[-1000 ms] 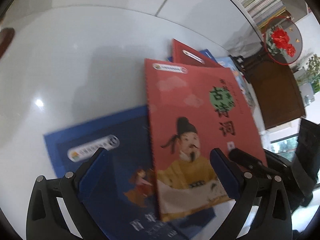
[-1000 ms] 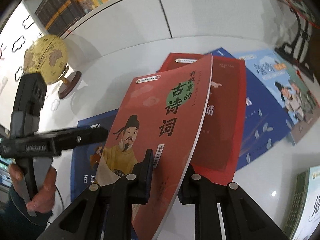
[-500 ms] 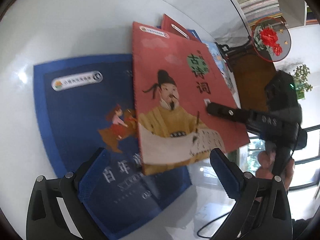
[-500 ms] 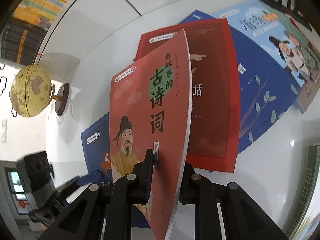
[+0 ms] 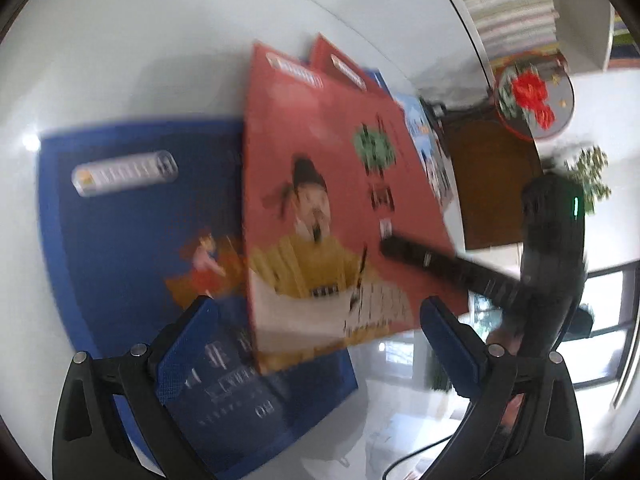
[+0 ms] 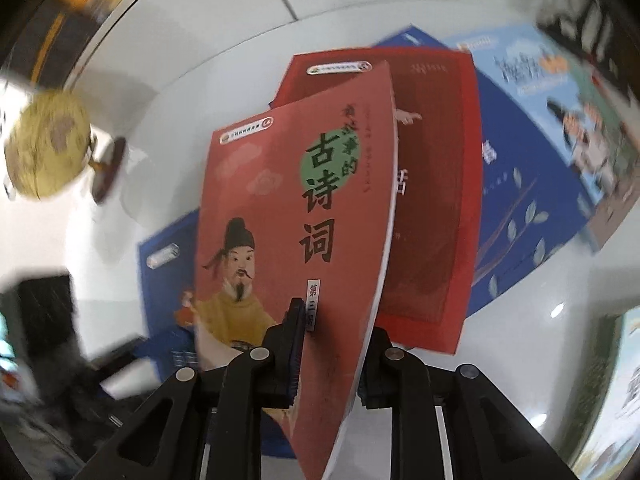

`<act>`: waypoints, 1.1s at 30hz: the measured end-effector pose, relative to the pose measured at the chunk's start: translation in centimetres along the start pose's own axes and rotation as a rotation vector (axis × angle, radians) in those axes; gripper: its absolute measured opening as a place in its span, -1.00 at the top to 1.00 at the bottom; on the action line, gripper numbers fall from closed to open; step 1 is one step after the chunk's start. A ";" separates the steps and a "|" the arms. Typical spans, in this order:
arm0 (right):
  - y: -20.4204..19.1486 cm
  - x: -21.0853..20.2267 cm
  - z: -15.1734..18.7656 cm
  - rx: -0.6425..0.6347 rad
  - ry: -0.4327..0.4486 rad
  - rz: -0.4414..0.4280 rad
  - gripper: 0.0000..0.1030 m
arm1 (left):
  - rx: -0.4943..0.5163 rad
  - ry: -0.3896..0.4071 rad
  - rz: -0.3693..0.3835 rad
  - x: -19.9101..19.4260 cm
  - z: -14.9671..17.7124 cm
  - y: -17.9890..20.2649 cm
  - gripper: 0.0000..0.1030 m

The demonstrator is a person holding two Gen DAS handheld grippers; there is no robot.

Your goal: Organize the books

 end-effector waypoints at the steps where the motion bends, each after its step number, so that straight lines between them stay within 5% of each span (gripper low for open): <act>1: -0.2 0.0 0.1 -0.020 0.013 0.016 0.57 | 0.006 0.016 -0.017 -0.6 -0.8 -0.2 -0.95; 10: -0.9 1.0 0.8 -0.154 0.101 0.155 0.43 | 0.059 0.033 -0.125 0.0 -10.0 -0.9 -0.95; 16: -1.8 1.7 1.2 -0.224 0.132 0.216 0.42 | 0.067 -0.024 -0.141 3.0 -11.0 -1.3 -0.95; 23: -1.8 1.7 1.4 -0.233 0.150 0.207 0.40 | 0.072 -0.038 -0.032 4.1 -11.0 0.1 -0.90; 33: -2.8 0.1 2.2 -0.300 0.214 0.234 0.40 | 0.153 0.046 -0.019 1.5 -9.6 3.7 -0.79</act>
Point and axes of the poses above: each gripper's, at about its wrist camera, not at the fingertips, and x roughly the way its jaws point, y to its right, z to its underside, the point moved 4 cm from there along x, roughly the way its jaws point, and after that the axes turned 9 degrees about x, right-handed, at the moved point
